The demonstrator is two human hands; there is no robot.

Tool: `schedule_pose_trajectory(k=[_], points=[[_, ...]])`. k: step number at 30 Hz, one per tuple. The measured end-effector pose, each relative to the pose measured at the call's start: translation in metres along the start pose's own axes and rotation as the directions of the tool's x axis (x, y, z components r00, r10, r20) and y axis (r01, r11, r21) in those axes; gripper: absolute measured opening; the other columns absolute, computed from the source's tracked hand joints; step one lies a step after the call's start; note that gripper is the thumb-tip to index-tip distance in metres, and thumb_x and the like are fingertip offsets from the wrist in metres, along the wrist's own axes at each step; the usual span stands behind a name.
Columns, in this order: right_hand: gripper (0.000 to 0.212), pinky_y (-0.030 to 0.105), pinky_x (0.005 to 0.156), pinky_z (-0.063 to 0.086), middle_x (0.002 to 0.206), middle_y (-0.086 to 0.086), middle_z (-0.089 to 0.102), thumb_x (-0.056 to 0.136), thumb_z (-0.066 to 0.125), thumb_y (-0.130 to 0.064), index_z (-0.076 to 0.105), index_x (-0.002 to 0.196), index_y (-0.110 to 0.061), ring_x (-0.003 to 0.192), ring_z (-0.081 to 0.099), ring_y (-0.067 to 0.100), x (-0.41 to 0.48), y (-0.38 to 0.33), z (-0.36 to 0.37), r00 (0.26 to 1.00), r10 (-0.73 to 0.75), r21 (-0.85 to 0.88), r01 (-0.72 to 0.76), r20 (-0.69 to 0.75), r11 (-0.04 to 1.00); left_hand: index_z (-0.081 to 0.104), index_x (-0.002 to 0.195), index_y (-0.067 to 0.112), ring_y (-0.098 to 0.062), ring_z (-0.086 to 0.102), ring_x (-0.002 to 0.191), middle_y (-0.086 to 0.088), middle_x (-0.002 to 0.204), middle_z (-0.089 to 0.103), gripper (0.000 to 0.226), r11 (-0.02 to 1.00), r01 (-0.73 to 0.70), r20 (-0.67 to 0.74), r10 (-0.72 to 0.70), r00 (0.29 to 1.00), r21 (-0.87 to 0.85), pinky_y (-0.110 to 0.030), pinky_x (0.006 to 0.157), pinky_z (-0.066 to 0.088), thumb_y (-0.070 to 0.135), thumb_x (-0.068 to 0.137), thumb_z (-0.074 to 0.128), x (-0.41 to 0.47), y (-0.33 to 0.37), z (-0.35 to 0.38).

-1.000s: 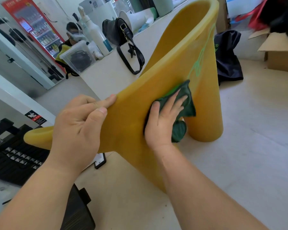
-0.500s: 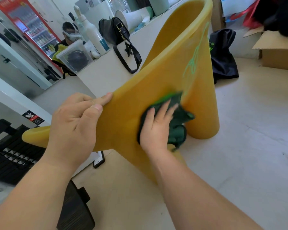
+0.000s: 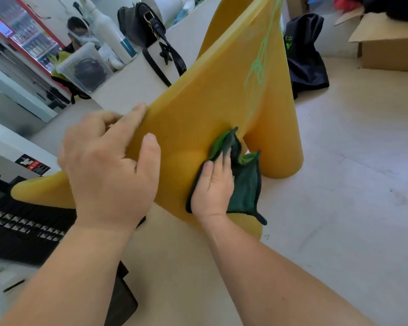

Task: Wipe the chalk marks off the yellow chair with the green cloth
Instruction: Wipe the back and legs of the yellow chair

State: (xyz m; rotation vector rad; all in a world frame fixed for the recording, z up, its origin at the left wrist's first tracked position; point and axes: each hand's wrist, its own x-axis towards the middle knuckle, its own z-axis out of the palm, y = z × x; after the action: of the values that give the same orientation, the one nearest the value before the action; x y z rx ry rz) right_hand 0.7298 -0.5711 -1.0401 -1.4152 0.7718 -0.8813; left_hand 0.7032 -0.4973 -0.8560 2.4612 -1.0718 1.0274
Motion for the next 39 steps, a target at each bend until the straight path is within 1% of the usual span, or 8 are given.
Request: schedule_pose_trajectory(k=[7,13,16,20,24,32,36,39], points=[[0.058,0.044,0.125,-0.004,0.171,0.004,-0.004,0.109,0.014,-0.046,0.012,0.162,-0.023,0.157,-0.007,0.031,-0.025,0.106,-0.013,0.806,0.566,-0.020,-0.572,0.174,0.820,0.051,0.145,0.012,-0.031,0.053,0.110,-0.012,0.121,0.059,0.056,0.980,-0.192,0.118,0.196,0.973,-0.049,-0.058,0.091,0.042,0.038,0.096,0.041,-0.002,-0.008,0.006],[0.054,0.038,0.121,-0.020,0.166,-0.022,-0.012,0.101,0.018,-0.052,-0.001,0.151,-0.061,0.155,-0.019,0.016,-0.048,0.005,0.005,0.986,-0.126,0.000,0.126,0.112,0.992,0.057,0.139,0.008,-0.033,0.057,0.103,-0.017,0.115,0.062,0.050,0.972,-0.216,-0.011,0.216,0.976,-0.097,-0.057,0.083,0.045,0.027,0.094,0.048,-0.004,-0.008,0.013],[0.053,0.045,0.123,0.007,0.168,-0.010,0.018,0.102,0.022,-0.047,0.023,0.155,-0.050,0.154,0.017,0.023,-0.018,0.015,0.008,0.990,-0.144,0.023,0.144,-0.005,0.989,0.062,0.135,0.011,-0.035,0.060,0.096,-0.017,0.109,0.064,0.050,0.981,-0.185,-0.098,0.178,0.979,-0.064,-0.059,0.080,0.046,0.022,0.086,0.058,-0.004,-0.005,0.027],[0.058,0.045,0.120,0.021,0.164,0.002,0.033,0.103,0.014,-0.049,0.039,0.154,-0.034,0.149,0.028,0.026,0.000,0.108,0.000,0.947,0.319,0.007,-0.319,-0.037,0.948,0.059,0.138,0.011,-0.037,0.058,0.094,-0.019,0.110,0.063,0.054,0.975,-0.223,-0.069,0.223,0.972,0.016,-0.058,0.079,0.046,0.016,0.084,0.060,-0.006,-0.011,0.026],[0.052,0.046,0.121,0.004,0.171,0.000,0.007,0.110,0.010,-0.032,0.027,0.159,-0.028,0.156,0.003,0.030,-0.005,0.124,0.003,0.647,0.762,0.069,-0.762,0.035,0.644,0.050,0.146,0.011,-0.036,0.053,0.107,-0.020,0.121,0.060,0.062,0.949,-0.255,-0.026,0.264,0.964,0.183,-0.049,0.092,0.040,0.020,0.085,0.061,-0.009,-0.016,0.022],[0.049,0.039,0.121,-0.010,0.167,-0.020,0.003,0.097,0.011,-0.056,0.006,0.146,-0.061,0.155,-0.008,0.017,-0.060,-0.019,0.038,0.981,0.160,0.105,-0.148,-0.112,0.983,0.041,0.151,0.011,-0.035,0.047,0.111,-0.021,0.130,0.056,0.069,0.907,-0.304,0.007,0.316,0.949,0.290,-0.046,0.088,0.035,0.018,0.086,0.062,-0.011,-0.022,0.022],[0.063,0.041,0.119,0.016,0.166,0.002,0.030,0.099,0.013,-0.048,0.033,0.156,-0.031,0.150,0.025,0.026,-0.034,0.031,0.024,0.934,0.292,0.067,-0.284,-0.207,0.956,0.034,0.154,0.011,-0.037,0.043,0.127,-0.021,0.148,0.045,0.074,0.858,-0.377,0.093,0.369,0.925,0.350,-0.052,0.105,0.033,0.026,0.087,0.060,-0.013,-0.030,0.017],[0.060,0.045,0.125,0.008,0.170,0.005,0.014,0.103,0.011,-0.032,0.025,0.159,-0.016,0.156,0.010,0.025,-0.026,0.106,0.010,0.834,0.552,-0.041,-0.552,-0.006,0.833,0.028,0.157,0.014,-0.038,0.032,0.143,-0.017,0.159,0.032,0.078,0.824,-0.403,0.118,0.390,0.913,0.398,-0.060,0.116,0.023,0.035,0.088,0.057,-0.022,-0.044,0.010]])
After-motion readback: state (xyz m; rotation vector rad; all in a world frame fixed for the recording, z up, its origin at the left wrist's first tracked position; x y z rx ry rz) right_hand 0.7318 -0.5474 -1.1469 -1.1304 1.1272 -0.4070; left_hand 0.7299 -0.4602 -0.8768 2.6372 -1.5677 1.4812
